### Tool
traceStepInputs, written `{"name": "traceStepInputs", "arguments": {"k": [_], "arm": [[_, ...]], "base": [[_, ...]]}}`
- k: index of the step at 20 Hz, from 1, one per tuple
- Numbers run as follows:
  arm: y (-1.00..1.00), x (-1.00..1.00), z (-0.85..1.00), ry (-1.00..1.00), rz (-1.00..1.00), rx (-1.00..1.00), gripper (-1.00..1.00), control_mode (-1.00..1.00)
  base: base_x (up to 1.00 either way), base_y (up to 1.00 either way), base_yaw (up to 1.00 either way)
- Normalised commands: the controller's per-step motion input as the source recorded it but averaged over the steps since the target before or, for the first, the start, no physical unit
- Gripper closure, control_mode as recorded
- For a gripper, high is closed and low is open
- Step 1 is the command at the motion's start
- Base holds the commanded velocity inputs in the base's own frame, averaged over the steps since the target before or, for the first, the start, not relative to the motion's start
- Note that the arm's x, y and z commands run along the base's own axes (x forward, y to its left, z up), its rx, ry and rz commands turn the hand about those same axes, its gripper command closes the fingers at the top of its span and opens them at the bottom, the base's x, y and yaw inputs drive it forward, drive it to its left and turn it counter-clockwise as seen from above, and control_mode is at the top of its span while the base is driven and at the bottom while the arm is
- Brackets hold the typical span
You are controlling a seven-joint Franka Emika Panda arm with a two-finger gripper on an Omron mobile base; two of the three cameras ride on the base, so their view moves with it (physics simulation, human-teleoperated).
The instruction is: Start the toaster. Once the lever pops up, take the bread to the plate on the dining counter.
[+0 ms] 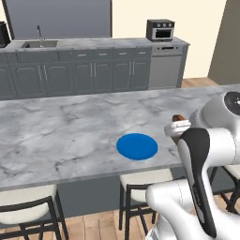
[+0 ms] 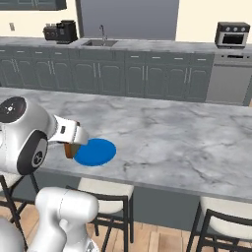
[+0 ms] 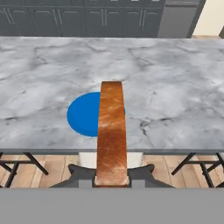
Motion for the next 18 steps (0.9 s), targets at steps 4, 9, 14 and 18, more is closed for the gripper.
{"name": "traceStepInputs", "arguments": {"k": [4, 9, 14, 18], "arm": [[0.0, 0.82, -0.46, 0.0, 0.07, 0.0, 1.0, -1.0], [0.0, 0.83, -0.57, 0.0, 0.25, 0.03, 1.0, -1.0], [0.0, 0.61, -0.46, 0.0, 0.24, 0.02, 1.0, -1.0], [0.0, 0.39, -0.31, 0.0, 0.19, 0.02, 1.0, -1.0]], "base": [[0.0, 0.0, 0.0], [0.0, 0.0, 0.0], [0.0, 0.0, 0.0], [0.0, 0.0, 0.0]]}}
